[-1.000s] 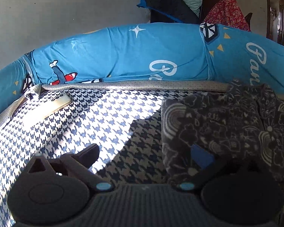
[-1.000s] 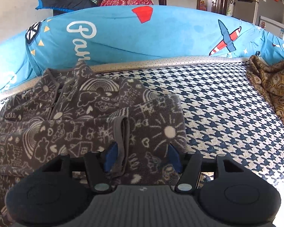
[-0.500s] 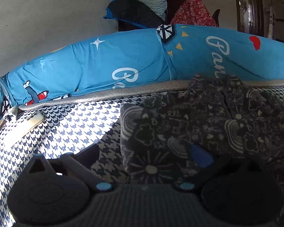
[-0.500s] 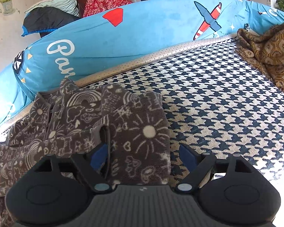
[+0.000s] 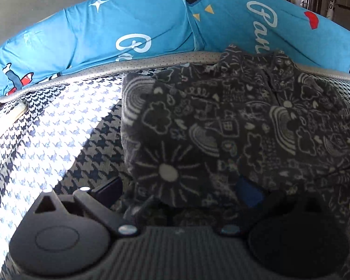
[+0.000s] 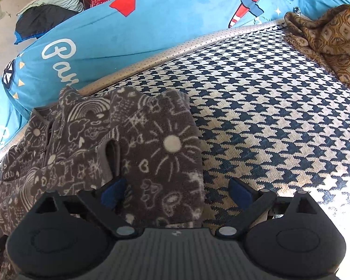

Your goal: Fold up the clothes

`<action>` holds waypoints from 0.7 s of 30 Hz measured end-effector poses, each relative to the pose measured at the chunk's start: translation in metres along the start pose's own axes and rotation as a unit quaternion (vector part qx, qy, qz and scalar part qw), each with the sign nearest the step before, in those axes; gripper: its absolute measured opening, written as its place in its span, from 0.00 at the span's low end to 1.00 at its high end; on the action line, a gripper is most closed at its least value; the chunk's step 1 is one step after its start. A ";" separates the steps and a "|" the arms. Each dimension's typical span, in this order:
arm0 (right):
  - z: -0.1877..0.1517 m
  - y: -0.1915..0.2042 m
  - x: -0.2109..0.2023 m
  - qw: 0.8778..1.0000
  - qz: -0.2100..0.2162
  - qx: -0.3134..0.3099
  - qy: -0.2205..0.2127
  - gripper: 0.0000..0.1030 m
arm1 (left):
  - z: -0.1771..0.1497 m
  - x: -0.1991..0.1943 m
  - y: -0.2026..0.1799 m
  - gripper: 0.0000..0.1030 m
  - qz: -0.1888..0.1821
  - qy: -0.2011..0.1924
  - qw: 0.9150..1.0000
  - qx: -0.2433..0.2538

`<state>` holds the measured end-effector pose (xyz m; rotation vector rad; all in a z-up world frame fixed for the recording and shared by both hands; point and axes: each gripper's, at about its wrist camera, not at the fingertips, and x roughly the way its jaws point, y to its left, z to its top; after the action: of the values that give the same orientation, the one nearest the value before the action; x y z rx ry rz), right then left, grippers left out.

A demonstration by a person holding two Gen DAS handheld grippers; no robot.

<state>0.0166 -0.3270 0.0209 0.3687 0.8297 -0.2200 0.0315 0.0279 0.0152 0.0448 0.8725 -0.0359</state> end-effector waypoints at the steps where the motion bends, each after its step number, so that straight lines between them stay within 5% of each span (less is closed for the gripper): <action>1: 0.000 -0.001 0.001 1.000 0.004 0.004 0.003 0.94 | 0.000 0.001 0.002 1.00 -0.003 0.003 1.000 -0.005; 8: -0.001 -0.008 0.001 0.991 0.110 0.068 0.026 0.95 | 0.001 0.002 0.006 1.00 -0.010 0.010 1.000 -0.015; 21: 0.008 -0.036 -0.011 0.984 0.100 0.148 0.022 0.94 | 0.001 0.003 0.007 1.00 -0.013 0.012 1.000 -0.016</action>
<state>0.0033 -0.3629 0.0258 0.7354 0.7985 -0.1479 0.0340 0.0347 0.0139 0.0032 0.8982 -0.0455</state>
